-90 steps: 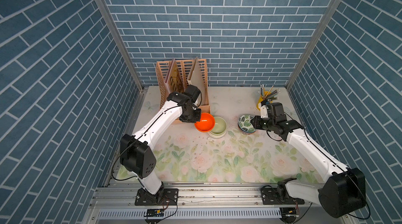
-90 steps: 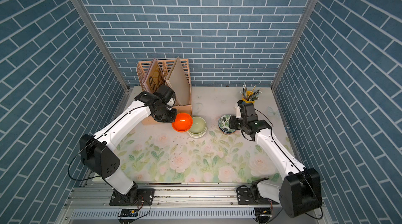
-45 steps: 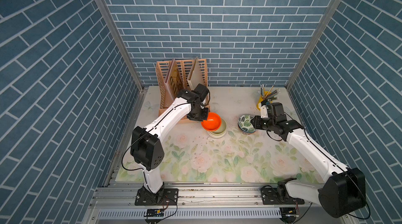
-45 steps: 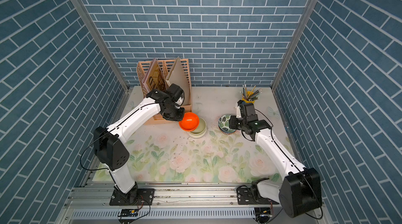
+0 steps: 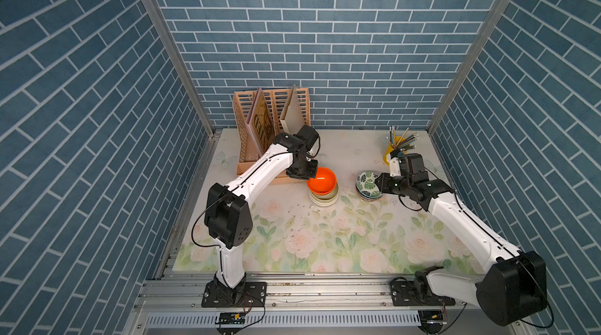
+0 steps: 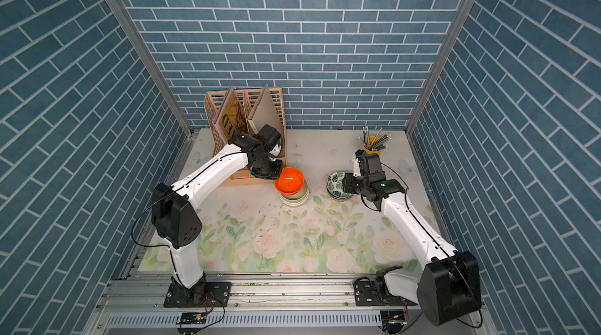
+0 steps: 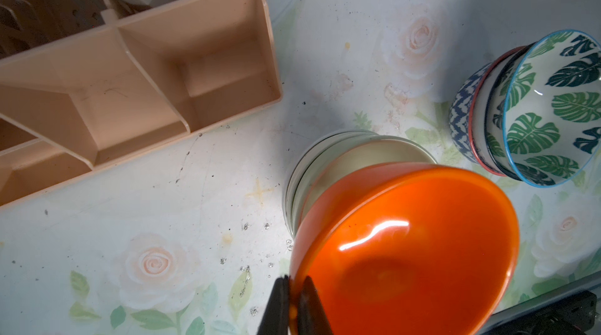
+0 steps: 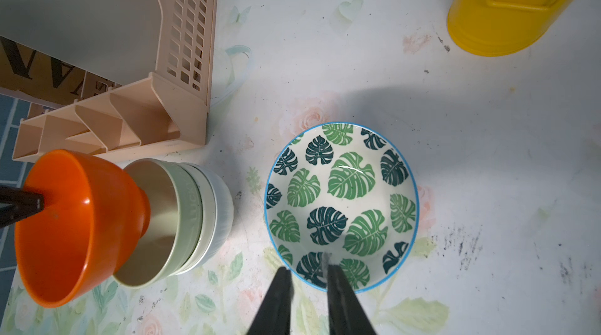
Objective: Stack the bowls
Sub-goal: Place the bowl on the bowl.
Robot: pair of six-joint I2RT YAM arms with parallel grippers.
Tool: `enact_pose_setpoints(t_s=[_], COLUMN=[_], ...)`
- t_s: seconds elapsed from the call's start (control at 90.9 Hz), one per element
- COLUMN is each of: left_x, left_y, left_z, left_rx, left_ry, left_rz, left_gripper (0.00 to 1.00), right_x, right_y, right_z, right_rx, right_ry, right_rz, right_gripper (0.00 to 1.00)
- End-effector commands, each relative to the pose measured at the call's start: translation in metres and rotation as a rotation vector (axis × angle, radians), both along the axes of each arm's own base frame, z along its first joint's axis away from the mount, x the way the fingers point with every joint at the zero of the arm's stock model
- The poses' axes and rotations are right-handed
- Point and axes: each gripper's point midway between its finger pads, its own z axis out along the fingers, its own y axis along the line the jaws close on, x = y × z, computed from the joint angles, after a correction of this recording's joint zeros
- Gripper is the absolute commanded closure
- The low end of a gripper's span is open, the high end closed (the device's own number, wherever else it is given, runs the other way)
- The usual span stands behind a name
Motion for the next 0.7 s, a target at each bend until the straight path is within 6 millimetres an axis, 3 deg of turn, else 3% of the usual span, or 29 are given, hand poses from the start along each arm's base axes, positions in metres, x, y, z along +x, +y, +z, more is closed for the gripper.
enact_pose_setpoints(t_s=[0.0, 0.418, 0.693], left_x=[0.004, 0.006, 0.005], left_y=[-0.012, -0.028, -0.023], left_z=[0.003, -0.009, -0.009], left_rx=[-0.025, -0.021, 0.008], left_ry=[-0.011, -0.004, -0.009], left_rz=[-0.015, -0.035, -0.029], left_gripper=[1.00, 1.00, 1.00], right_x=[-0.005, -0.005, -0.005], right_y=[-0.002, -0.003, -0.003], right_z=[-0.006, -0.009, -0.010], right_rx=[-0.028, -0.032, -0.033], right_ry=[0.012, 0.017, 0.019], right_rz=[0.004, 0.003, 0.003], right_gripper=[0.76, 0.76, 0.76])
